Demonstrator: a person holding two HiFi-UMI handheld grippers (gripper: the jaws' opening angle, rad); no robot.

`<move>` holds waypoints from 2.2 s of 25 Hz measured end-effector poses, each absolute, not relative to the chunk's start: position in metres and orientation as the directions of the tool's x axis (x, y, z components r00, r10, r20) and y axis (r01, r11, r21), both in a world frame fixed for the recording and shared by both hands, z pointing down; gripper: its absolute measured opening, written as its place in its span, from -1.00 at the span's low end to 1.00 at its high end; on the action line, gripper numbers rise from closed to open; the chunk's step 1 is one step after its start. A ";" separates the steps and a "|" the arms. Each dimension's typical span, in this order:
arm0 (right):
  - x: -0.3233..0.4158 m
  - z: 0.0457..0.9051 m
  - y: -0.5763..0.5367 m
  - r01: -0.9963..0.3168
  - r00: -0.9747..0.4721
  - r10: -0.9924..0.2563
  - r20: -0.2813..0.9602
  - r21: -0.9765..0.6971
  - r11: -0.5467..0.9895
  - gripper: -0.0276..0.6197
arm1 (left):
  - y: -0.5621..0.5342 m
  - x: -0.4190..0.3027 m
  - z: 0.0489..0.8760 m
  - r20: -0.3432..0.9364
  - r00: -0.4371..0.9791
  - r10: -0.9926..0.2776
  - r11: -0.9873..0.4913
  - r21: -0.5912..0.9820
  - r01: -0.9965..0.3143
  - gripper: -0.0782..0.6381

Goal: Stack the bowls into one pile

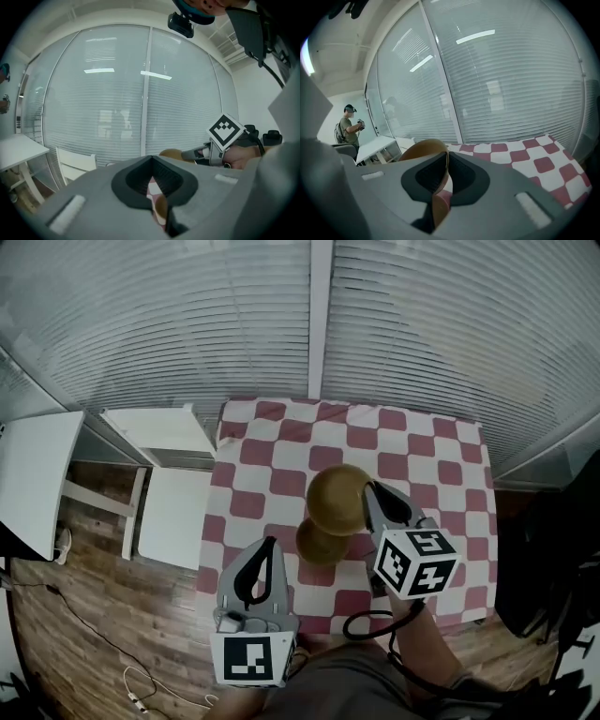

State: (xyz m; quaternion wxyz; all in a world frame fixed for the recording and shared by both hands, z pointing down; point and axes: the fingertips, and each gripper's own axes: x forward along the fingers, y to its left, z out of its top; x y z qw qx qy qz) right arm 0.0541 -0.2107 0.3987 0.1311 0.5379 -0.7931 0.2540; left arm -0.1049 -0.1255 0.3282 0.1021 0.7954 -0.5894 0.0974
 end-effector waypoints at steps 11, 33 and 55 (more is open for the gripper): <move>0.042 0.452 -0.161 -0.920 -0.391 -0.728 0.563 -0.268 0.287 -0.78 | -0.089 -0.105 0.351 0.301 0.302 -0.904 -0.295 0.071 -0.953 -0.78; 0.029 0.513 -0.151 -0.902 -0.414 -0.649 0.638 -0.191 0.388 -0.59 | -0.092 -0.102 0.403 0.407 0.262 -0.875 -0.244 0.098 -0.965 -0.78; 0.002 0.289 -0.108 -0.896 -0.445 -0.875 0.190 -0.079 0.438 -0.83 | -0.069 -0.126 0.260 0.104 0.286 -0.952 -0.293 -0.059 -0.954 -0.78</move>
